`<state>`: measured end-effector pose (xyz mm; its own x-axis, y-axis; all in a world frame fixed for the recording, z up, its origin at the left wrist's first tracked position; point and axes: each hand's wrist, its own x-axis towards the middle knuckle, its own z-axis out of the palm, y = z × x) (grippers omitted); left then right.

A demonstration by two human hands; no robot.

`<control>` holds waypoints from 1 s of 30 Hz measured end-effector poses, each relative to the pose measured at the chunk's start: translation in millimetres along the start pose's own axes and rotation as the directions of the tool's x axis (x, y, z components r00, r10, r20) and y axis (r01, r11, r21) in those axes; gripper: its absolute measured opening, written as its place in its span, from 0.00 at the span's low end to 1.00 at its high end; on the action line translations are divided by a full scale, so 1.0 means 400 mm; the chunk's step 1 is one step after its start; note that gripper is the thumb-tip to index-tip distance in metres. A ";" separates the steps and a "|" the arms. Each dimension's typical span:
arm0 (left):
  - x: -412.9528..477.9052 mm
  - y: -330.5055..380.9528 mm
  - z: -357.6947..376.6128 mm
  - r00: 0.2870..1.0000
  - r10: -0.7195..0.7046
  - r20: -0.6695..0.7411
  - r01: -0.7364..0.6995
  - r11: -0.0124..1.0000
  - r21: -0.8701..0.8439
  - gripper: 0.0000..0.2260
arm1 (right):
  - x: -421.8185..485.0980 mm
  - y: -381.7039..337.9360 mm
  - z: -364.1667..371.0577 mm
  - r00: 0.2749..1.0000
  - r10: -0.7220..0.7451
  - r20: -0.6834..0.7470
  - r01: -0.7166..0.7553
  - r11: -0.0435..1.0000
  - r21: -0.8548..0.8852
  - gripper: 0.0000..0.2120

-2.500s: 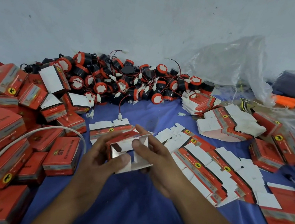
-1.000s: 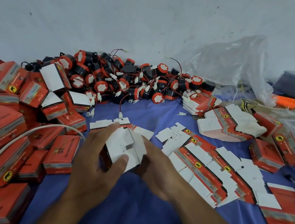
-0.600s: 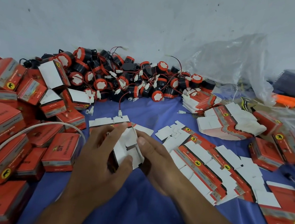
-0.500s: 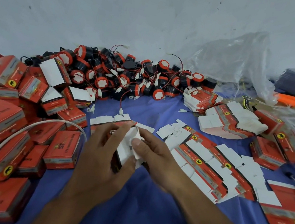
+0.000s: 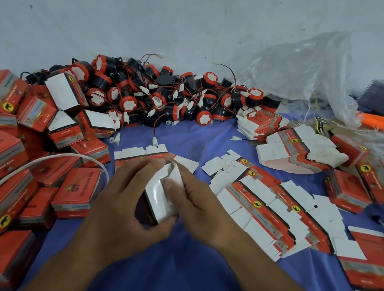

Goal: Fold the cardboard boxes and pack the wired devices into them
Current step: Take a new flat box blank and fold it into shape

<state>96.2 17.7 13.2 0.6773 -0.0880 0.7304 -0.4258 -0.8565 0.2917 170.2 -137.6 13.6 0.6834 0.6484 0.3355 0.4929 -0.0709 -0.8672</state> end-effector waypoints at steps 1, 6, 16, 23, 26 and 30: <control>0.000 0.001 0.002 1.000 0.001 -0.005 -0.001 1.000 0.007 0.32 | -0.001 -0.002 0.002 1.000 0.001 -0.002 -0.001 1.000 -0.023 0.18; -0.006 -0.001 0.010 1.000 -0.014 -0.015 0.014 1.000 0.013 0.32 | -0.009 -0.011 0.016 0.997 0.080 0.019 -0.081 0.996 0.040 0.28; -0.010 -0.007 0.017 0.998 -0.060 -0.011 0.060 0.998 -0.006 0.34 | -0.011 -0.010 0.006 0.994 -0.008 0.106 0.025 0.987 -0.157 0.28; -0.005 -0.017 0.005 0.995 -0.079 0.063 0.085 0.991 -0.105 0.37 | 0.003 -0.019 -0.024 1.000 -0.013 0.010 0.012 0.996 0.086 0.20; 0.000 -0.018 -0.004 0.997 -0.032 0.065 0.040 0.992 -0.116 0.37 | -0.001 -0.010 -0.015 0.999 -0.033 -0.014 0.032 0.999 -0.022 0.21; 0.007 -0.008 -0.013 0.996 0.001 0.089 0.008 0.995 -0.104 0.35 | -0.003 0.001 -0.013 0.989 -0.142 -0.042 0.127 0.960 -0.251 0.18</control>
<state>96.5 22.9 17.6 0.7276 -0.1336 0.6729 -0.4800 -0.7999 0.3601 172.3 -142.5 15.0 0.6288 0.6193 0.4702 0.6947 -0.1759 -0.6974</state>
